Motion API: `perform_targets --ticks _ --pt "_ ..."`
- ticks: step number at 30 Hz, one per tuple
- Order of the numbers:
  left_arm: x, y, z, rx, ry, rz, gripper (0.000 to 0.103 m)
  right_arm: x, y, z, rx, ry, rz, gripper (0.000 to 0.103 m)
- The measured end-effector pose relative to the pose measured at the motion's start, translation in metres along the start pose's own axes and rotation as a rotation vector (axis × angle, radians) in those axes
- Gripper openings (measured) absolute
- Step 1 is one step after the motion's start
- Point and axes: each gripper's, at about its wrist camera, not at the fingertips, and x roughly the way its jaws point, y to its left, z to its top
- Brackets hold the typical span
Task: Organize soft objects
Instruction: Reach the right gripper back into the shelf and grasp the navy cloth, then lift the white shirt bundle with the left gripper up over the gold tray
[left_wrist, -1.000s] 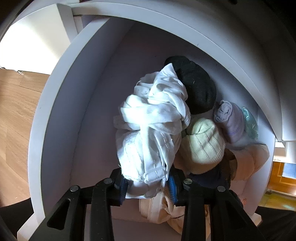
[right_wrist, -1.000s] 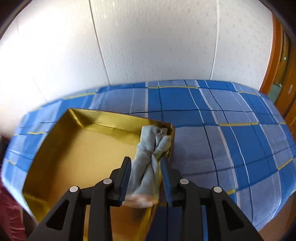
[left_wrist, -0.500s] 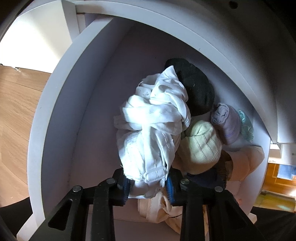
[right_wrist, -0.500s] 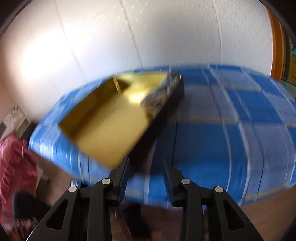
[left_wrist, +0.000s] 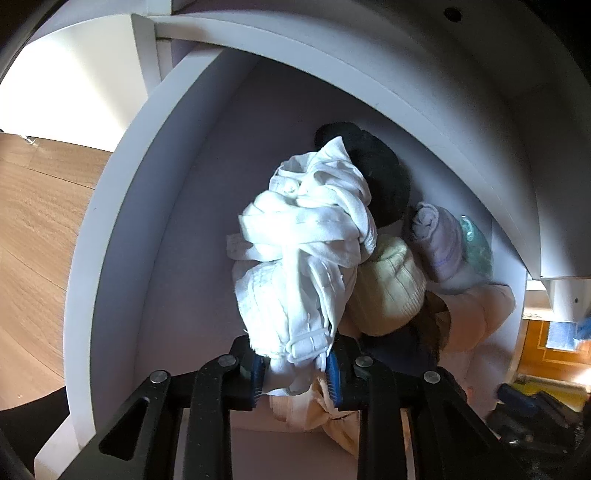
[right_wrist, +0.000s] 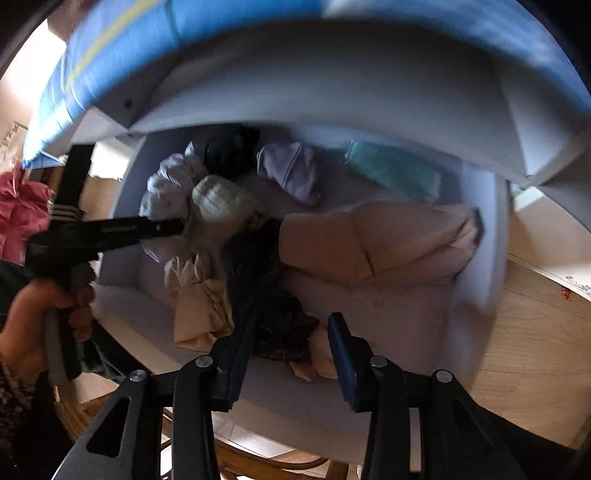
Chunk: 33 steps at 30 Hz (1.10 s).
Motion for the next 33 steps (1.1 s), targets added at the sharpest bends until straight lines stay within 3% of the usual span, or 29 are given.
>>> perform_targets --ticks 4,11,20,27,33 --pt "-0.010 -0.002 -0.002 0.019 -0.019 -0.009 0.027 0.025 0.011 0.004 -0.032 0.038 0.024 0.049" --pt "-0.024 0.004 -0.006 0.037 -0.035 0.003 0.027 0.058 0.020 0.015 -0.044 0.086 0.028 0.049" --pt "-0.043 -0.005 -0.014 0.085 -0.062 -0.006 0.027 0.097 0.018 0.016 -0.062 0.147 -0.049 0.049" --pt "-0.061 -0.011 -0.025 0.121 -0.088 0.000 0.027 0.094 0.005 0.017 0.024 0.154 -0.002 0.033" --pt "-0.077 -0.023 -0.028 0.134 -0.111 -0.041 0.027 0.079 -0.008 0.019 0.108 0.150 0.062 0.030"
